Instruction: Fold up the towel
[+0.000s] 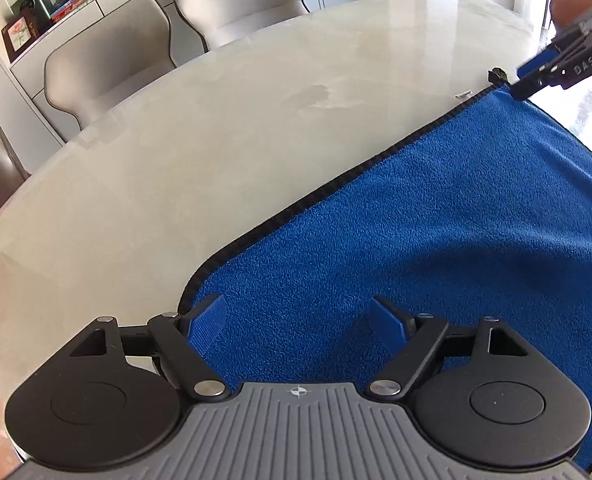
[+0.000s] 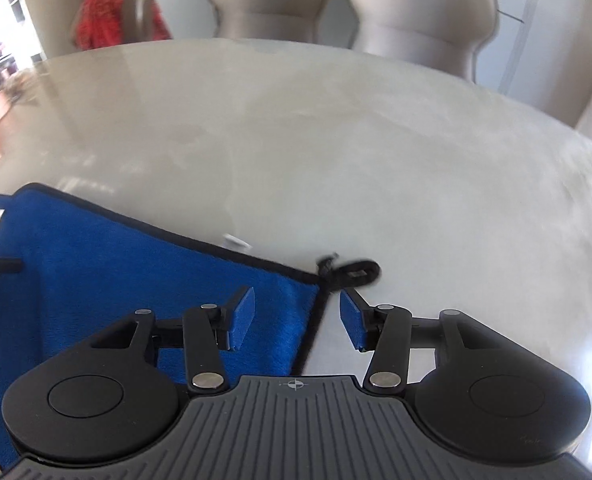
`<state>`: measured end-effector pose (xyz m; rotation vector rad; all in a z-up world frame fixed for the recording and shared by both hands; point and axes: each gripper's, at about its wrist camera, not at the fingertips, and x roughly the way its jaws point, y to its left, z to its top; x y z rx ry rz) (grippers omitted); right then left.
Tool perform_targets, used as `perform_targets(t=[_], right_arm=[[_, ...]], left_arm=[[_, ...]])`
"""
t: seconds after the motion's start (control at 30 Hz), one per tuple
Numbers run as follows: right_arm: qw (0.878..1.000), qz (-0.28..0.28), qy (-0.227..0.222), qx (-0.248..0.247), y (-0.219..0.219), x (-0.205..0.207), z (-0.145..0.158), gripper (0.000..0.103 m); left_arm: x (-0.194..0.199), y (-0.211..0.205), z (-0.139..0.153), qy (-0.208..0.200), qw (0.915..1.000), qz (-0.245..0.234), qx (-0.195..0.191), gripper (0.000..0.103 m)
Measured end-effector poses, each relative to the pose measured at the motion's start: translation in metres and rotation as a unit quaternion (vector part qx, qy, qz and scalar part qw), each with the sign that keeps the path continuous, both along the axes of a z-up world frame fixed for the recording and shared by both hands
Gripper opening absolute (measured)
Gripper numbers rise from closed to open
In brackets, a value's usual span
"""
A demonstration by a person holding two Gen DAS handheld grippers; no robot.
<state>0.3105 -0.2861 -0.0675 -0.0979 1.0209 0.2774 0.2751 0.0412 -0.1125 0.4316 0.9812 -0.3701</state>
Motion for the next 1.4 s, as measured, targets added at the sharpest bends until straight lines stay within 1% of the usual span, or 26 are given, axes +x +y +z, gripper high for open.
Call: perform_targets(t=[0.07,0.13,0.2,0.27,0.3,0.33,0.37,0.4,0.43,0.53,0.77,0.8,0.87,0.93,0.97,1.0,1.03,1.07,1.13,1.2,1.23,1.4], right_arm=[[1.000,-0.018,0.004,0.018,-0.008,0.001,-0.006,0.048],[0.999,-0.020,0.003,0.028,-0.011,0.002,-0.008,0.050],[0.999,-0.013,-0.003,0.029,-0.010,0.002,-0.011,0.051],[1.000,0.006,-0.015,0.023,-0.003,0.003,-0.020,0.050],[0.999,0.008,-0.021,0.023,0.001,0.004,-0.024,0.038],[0.999,0.009,-0.027,0.025,0.004,0.004,-0.027,0.015],[0.999,0.009,-0.028,0.033,0.003,0.004,-0.028,0.012],[0.999,0.009,-0.030,0.039,0.002,0.004,-0.029,0.012],[0.999,0.010,-0.038,0.033,0.003,0.003,-0.028,0.012],[0.997,0.030,-0.067,-0.004,0.009,-0.007,-0.022,0.011],[0.996,0.032,-0.068,-0.044,0.006,0.001,-0.026,0.011],[0.996,0.033,-0.067,-0.048,0.006,0.002,-0.027,0.012],[0.997,0.032,-0.058,-0.046,0.006,0.007,-0.032,0.014],[0.998,0.021,-0.055,-0.036,0.003,0.010,-0.029,0.024],[0.998,0.015,-0.052,-0.026,0.001,0.010,-0.025,0.026],[0.998,0.011,-0.054,-0.021,-0.001,0.007,-0.020,0.035],[0.998,0.007,-0.055,-0.016,-0.003,0.003,-0.014,0.051],[0.998,0.003,-0.055,-0.012,-0.006,-0.002,-0.008,0.057],[0.999,-0.001,-0.051,0.003,-0.007,-0.019,0.003,0.059],[0.999,0.020,-0.036,0.029,-0.003,-0.038,0.006,0.059],[0.998,0.035,-0.029,0.042,0.002,-0.053,0.008,0.059],[0.997,0.064,-0.007,0.045,0.020,-0.099,0.006,0.059]], left_arm=[[0.002,0.001,-0.001,0.002,1.0000,0.002,-0.004,0.082],[0.002,0.001,-0.001,0.004,1.0000,0.004,-0.007,0.082],[0.002,0.001,-0.001,0.004,0.9999,0.005,-0.008,0.082],[0.002,0.001,-0.001,0.004,0.9999,0.006,-0.009,0.083],[0.002,0.002,-0.001,0.004,0.9999,0.006,-0.009,0.083],[0.002,0.002,-0.001,0.005,0.9999,0.006,-0.010,0.083],[0.002,0.002,0.000,0.005,0.9999,0.006,-0.010,0.083],[0.002,0.002,0.000,0.006,0.9999,0.007,-0.010,0.083],[0.002,0.002,0.000,0.005,0.9999,0.006,-0.009,0.083],[0.001,0.002,0.001,-0.001,1.0000,-0.002,-0.004,0.085],[0.016,-0.001,-0.001,-0.005,0.9999,-0.008,-0.007,0.088],[0.018,-0.001,-0.001,-0.006,0.9999,-0.008,-0.006,0.091],[0.022,0.000,-0.002,-0.009,0.9999,-0.004,-0.007,0.093],[0.023,0.000,-0.002,-0.007,0.9999,0.000,-0.011,0.093],[0.023,0.001,-0.002,-0.008,0.9999,0.002,-0.010,0.093],[0.022,0.001,-0.002,-0.008,0.9999,0.004,-0.010,0.093],[0.020,0.000,-0.001,-0.009,0.9999,0.003,-0.007,0.092],[0.018,0.000,0.000,-0.011,0.9999,0.001,-0.004,0.092],[0.014,0.004,0.003,-0.017,0.9998,-0.003,-0.014,0.090],[0.015,0.012,0.008,-0.019,0.9994,0.005,-0.028,0.090],[0.017,0.017,0.010,-0.019,0.9992,0.014,-0.034,0.090],[0.031,0.049,0.021,-0.022,0.9947,0.082,-0.058,0.089]])
